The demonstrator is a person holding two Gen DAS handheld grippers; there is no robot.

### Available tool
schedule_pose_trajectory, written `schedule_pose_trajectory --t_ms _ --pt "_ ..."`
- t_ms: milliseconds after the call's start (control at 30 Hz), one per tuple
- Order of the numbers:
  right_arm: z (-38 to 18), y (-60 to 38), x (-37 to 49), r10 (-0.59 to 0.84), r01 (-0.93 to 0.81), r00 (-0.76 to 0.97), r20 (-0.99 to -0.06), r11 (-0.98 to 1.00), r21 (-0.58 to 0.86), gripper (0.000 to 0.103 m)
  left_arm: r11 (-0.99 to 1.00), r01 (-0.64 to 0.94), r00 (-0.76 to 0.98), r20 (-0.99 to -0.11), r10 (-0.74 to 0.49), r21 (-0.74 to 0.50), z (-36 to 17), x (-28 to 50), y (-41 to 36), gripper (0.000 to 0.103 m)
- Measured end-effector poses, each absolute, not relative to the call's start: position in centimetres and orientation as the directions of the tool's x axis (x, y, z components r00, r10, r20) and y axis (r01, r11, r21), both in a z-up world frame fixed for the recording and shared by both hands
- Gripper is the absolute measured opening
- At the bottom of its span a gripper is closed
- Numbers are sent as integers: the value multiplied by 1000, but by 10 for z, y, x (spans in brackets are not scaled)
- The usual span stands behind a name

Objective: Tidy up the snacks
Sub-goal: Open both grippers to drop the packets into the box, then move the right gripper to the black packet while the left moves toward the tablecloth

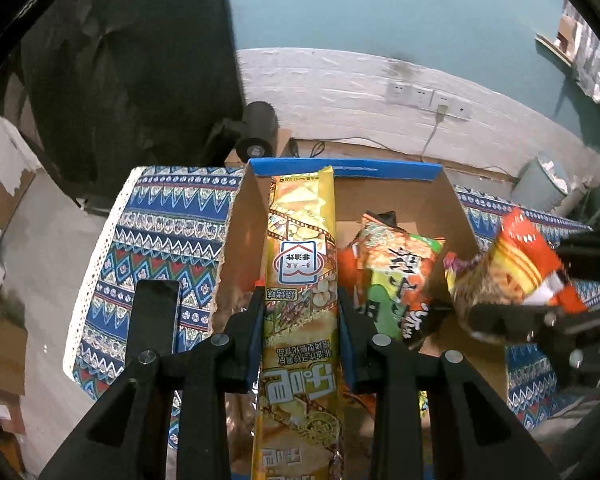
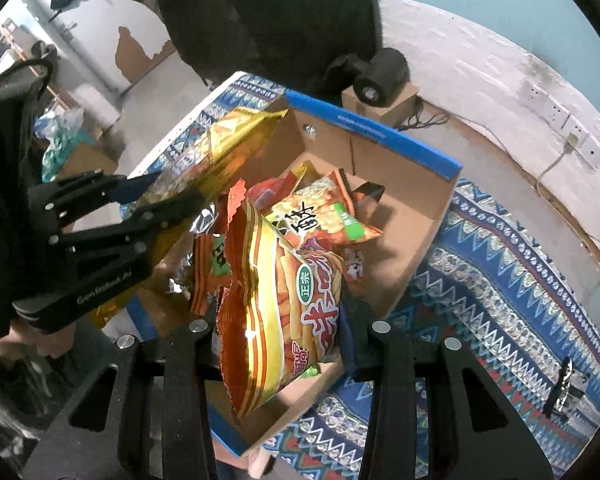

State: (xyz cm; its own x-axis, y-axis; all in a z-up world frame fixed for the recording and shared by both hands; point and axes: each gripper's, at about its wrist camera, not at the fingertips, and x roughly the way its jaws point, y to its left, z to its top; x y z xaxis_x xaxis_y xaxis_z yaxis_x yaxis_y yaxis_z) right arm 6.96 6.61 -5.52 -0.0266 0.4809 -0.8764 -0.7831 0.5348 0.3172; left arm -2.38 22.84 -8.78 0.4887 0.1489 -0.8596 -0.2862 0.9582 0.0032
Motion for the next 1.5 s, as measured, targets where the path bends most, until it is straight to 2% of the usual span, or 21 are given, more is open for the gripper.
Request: schedule_pose_trajectory --t_ms 167,233,300,367,400,733,933,1033,1333,1400,1500 --pt "-64 71 69 469 -777 -63 -881 531 338 41 949 -314 443 -886 134 -13 -102 -20 236 33" --pt "-65 70 69 465 -772 -61 -883 538 337 42 946 -323 443 -884 149 -2 -103 -21 236 36" --pt "-64 68 70 466 -768 -62 -883 542 340 49 944 -330 445 -881 161 6 -101 -22 235 52" --pt "-59 64 70 476 -764 -54 -878 546 344 54 940 -340 453 -877 162 -3 -99 -24 235 62" --pt "-58 63 71 480 -762 -53 -876 547 346 57 939 -344 461 -872 164 -6 -97 -26 235 64" --pt "-47 43 72 479 -759 -5 -878 570 316 63 948 -319 461 -872 164 9 -92 -29 221 64" --pt "-47 22 76 466 -748 18 -884 593 298 64 961 -275 464 -871 160 30 -90 -28 201 69" --pt "-50 6 80 457 -734 30 -889 613 291 69 968 -249 466 -871 154 39 -89 -24 189 69" --pt "-57 -51 93 426 -686 67 -902 676 268 69 983 -178 471 -873 125 45 -82 -11 154 70" --pt "-60 -65 96 421 -671 74 -904 692 267 73 987 -151 475 -872 121 55 -79 -7 142 75" --pt "-60 -87 101 418 -650 92 -904 713 263 75 991 -116 482 -868 118 70 -76 -3 126 77"
